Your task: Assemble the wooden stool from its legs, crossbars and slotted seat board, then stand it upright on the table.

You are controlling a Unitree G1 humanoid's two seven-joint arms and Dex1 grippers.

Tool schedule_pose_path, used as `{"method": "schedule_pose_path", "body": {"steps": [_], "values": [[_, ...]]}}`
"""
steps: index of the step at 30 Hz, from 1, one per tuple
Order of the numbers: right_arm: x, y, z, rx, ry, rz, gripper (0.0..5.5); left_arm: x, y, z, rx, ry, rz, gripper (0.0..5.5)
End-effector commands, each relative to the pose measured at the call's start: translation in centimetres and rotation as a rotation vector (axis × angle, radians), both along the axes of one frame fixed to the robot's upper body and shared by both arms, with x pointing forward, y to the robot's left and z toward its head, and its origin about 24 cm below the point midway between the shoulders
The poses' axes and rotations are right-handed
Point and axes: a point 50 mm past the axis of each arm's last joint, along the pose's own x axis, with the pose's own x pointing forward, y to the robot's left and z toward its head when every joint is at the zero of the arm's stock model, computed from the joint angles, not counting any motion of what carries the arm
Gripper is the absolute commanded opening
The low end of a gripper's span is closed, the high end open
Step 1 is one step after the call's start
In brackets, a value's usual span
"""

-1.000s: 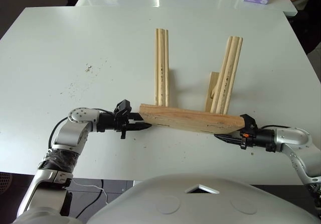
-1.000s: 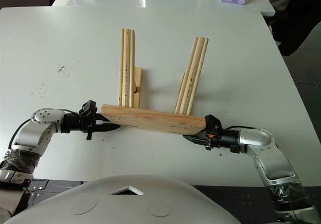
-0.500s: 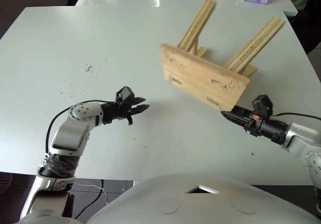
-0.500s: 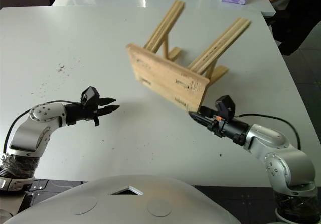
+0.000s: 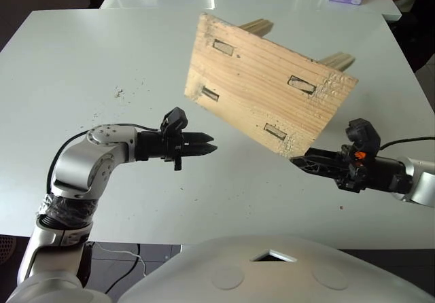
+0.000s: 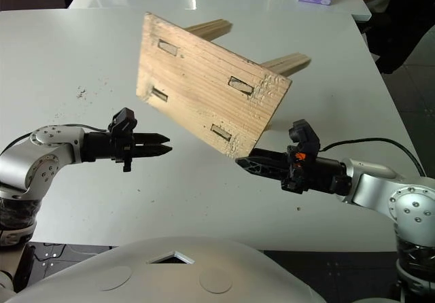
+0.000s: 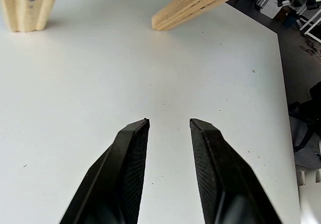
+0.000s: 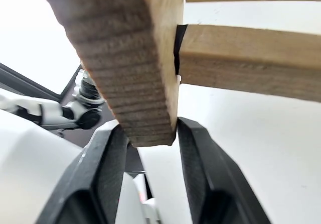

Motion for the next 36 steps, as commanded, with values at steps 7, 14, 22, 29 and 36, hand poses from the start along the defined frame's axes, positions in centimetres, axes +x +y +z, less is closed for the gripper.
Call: {"method": "schedule_pose_path", "body": {"steps": [7,14,22,29,36], "values": [[3.8,0.9,7.5,0.445,-0.194,0.215,1.62,-2.6,2.5,1.3,-0.064,0.098,-0.119,1.52],[2.6,2.2,4.6,0.254,-0.122,-0.014,1.62,-3.4,1.7,0.7,-0.071,0.103,-0.131,1.52],[0.8,-1.0,7.2,0.122,-0.643,-0.271,1.62,-4.0,2.4,6.8,-0.47,-0.064,-0.159,1.52],[5.0,-7.6,2.8,-0.036,-0.554,-0.849,1.62,1.2,5.1,8.5,-0.599,-0.219,0.299,1.52],[7.9,-7.0,-5.2,-0.532,-0.551,-1.154,1.62,5.1,6.3,1.0,-0.123,-0.405,0.767,1.52]]}}
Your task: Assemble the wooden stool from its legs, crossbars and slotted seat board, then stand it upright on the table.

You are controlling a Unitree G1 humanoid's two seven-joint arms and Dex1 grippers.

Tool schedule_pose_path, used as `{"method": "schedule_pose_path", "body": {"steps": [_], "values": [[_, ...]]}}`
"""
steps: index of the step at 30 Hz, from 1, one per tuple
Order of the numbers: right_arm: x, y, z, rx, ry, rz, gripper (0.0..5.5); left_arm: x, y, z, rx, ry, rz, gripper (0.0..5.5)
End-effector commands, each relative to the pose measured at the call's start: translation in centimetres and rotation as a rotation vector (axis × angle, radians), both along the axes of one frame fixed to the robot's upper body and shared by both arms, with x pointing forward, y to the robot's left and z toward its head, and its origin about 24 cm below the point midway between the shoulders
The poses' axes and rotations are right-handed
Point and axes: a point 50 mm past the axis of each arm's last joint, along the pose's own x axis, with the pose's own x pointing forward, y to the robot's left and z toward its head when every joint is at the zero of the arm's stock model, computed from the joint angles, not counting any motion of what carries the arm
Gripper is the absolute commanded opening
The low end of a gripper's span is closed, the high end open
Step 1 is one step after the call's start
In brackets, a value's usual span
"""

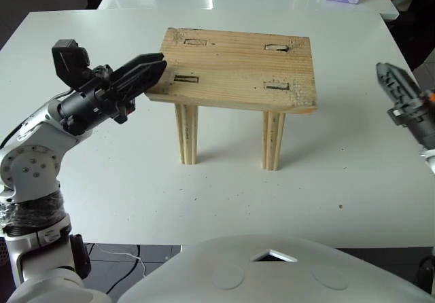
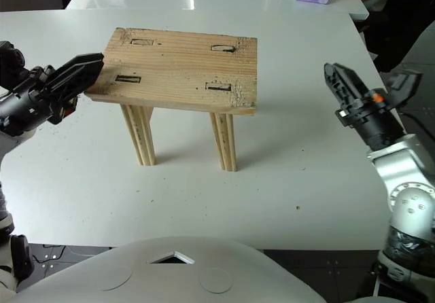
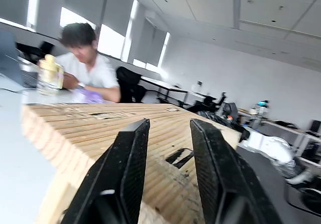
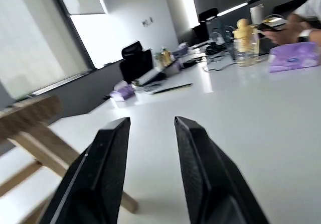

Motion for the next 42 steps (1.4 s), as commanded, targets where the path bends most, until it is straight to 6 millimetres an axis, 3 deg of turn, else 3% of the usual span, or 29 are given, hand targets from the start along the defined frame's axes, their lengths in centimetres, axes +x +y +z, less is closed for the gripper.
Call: {"method": "schedule_pose_path", "body": {"steps": [1,5,8,13,24,29,35,42], "values": [[2.0,1.4,-4.6,-0.183,0.037,-0.242,1.62,3.4,1.3,-7.9,0.364,0.15,0.489,1.52],[2.9,2.4,-6.7,-0.231,0.021,-0.35,1.62,4.2,2.5,-10.6,0.407,0.134,0.739,1.52],[3.2,3.0,-8.2,-0.223,0.023,-0.393,1.62,4.3,2.4,-13.3,0.469,0.144,0.785,1.52],[3.9,4.6,-10.2,-0.248,0.021,-0.371,1.62,4.6,1.2,-16.6,0.385,0.222,0.855,1.52],[5.7,6.4,-11.7,-0.324,0.013,-0.322,1.62,6.1,-1.1,-18.1,0.349,0.282,0.859,1.52],[6.1,7.2,-14.7,-0.358,0.168,-0.368,1.62,6.4,-2.9,-19.3,0.323,0.354,0.857,1.52],[6.1,8.5,-18.2,-0.248,0.409,-0.517,1.62,6.3,-4.6,-20.3,0.368,0.366,0.857,1.52],[4.0,9.9,-21.1,-0.432,0.519,-0.455,1.62,6.2,-5.6,-21.9,0.442,0.425,0.831,1.52]]}}
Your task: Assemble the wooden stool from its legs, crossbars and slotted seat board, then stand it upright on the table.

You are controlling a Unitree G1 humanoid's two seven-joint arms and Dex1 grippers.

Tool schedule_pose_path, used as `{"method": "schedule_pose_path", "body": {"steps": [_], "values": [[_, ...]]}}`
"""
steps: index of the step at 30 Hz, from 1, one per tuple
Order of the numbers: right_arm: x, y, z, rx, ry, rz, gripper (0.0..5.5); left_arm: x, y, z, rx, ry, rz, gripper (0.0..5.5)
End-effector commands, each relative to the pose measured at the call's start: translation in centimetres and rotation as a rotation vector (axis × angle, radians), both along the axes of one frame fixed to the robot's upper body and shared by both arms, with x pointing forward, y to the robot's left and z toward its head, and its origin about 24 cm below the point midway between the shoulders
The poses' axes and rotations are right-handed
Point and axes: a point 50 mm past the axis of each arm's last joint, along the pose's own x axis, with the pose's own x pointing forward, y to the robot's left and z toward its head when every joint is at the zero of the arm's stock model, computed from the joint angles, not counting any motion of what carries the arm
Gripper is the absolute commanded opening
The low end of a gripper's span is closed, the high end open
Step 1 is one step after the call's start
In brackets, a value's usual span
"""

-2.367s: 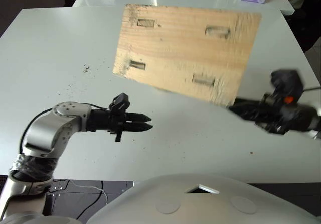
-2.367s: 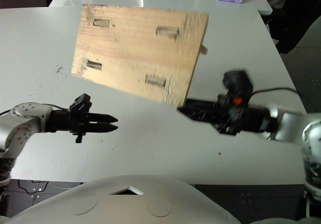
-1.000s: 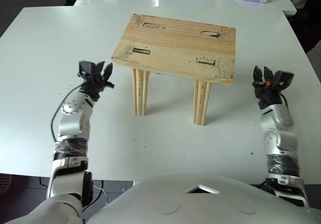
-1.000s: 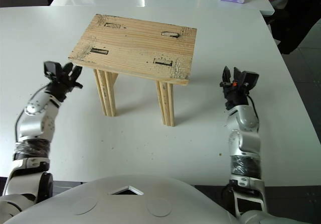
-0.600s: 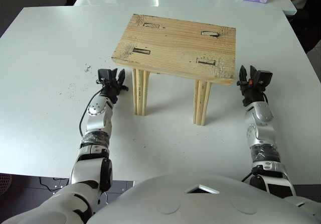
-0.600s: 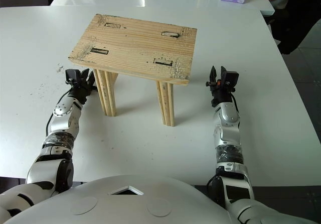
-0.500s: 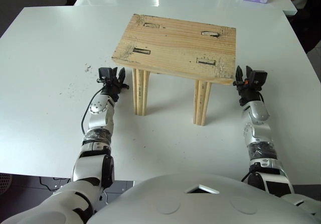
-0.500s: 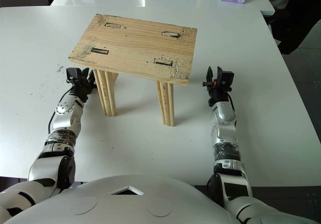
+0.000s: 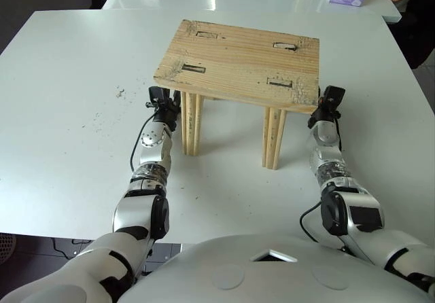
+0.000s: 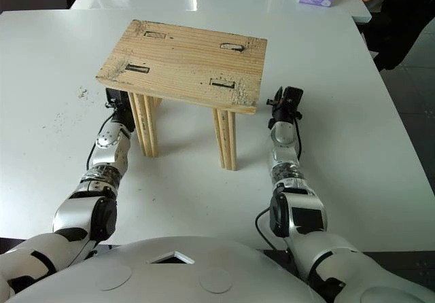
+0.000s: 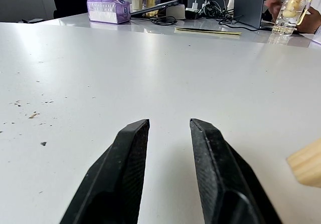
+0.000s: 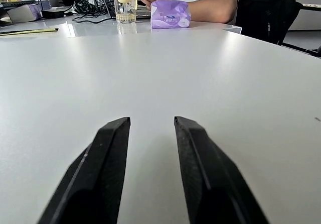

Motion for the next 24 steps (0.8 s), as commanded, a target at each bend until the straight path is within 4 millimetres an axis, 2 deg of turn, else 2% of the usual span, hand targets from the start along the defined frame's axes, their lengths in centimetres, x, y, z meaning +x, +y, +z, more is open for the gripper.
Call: {"method": "schedule_pose_path", "body": {"steps": [1,5,8,11,17,21,24], "values": [[-5.6,1.5,-7.3,-0.002,0.396,0.051,1.62,-2.0,-1.1,-3.9,0.041,0.201,-0.019,1.52],[-5.4,0.4,-7.1,-0.022,0.409,0.003,1.62,-2.6,-1.5,-4.6,0.097,0.209,-0.025,1.52],[-4.9,0.6,-6.6,-0.061,0.37,0.035,1.62,-2.8,-1.5,-4.7,0.123,0.194,-0.024,1.52],[-4.8,-0.1,-6.1,-0.097,0.318,0.054,1.62,-3.1,-0.8,-4.6,0.167,0.167,-0.024,1.52],[-5.5,-4.0,-5.6,-0.093,0.298,-0.02,1.62,-3.9,0.6,-5.2,0.163,0.187,0.064,1.52],[-6.8,-5.8,-6.1,-0.08,0.325,-0.049,1.62,-4.4,0.5,-4.9,0.174,0.127,0.003,1.52],[-7.9,-6.9,-6.4,-0.05,0.327,-0.093,1.62,-5.7,1.8,-5.9,0.193,0.18,0.033,1.52]]}}
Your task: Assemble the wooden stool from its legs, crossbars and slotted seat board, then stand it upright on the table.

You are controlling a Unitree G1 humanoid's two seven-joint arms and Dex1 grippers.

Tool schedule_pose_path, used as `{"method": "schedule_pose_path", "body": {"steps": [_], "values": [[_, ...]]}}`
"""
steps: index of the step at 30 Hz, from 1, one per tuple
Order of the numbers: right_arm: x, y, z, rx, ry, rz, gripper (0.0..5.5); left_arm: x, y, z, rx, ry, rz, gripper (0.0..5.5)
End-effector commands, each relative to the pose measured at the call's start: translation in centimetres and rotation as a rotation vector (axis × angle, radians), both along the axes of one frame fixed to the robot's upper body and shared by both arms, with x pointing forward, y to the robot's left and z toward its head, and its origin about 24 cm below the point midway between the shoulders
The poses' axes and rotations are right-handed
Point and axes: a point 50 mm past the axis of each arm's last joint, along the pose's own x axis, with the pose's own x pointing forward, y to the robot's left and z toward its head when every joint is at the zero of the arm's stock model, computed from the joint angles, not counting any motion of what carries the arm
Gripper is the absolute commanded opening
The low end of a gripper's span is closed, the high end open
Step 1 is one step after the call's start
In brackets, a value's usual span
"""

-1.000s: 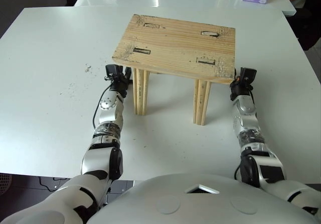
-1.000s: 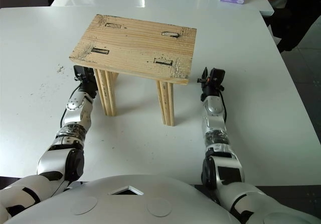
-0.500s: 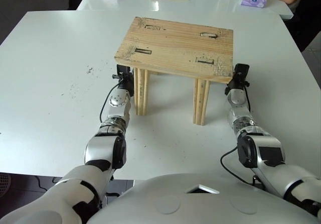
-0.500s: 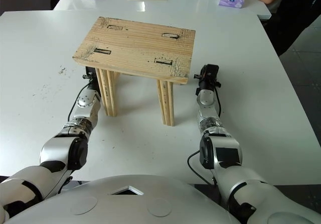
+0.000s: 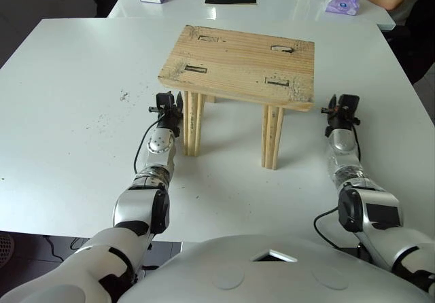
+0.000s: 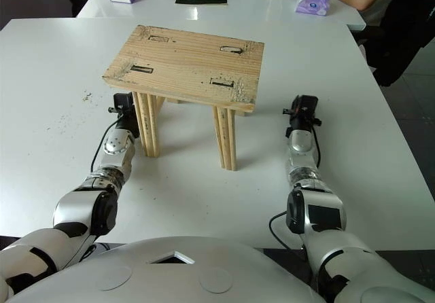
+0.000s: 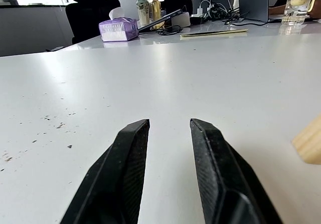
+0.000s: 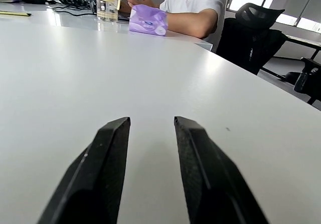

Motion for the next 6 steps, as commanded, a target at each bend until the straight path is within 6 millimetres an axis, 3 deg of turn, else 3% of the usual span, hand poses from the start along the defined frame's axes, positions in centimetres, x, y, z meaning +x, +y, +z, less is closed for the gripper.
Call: {"method": "schedule_pose_path", "body": {"steps": [1,6], "values": [[-5.9,-1.2,-5.4,0.105,0.244,-0.102,1.62,-4.5,2.4,-4.5,0.022,0.243,0.067,1.52],[-6.8,-2.8,-5.3,0.105,0.242,-0.148,1.62,-6.4,5.0,-5.7,0.053,0.341,0.191,1.52]]}}
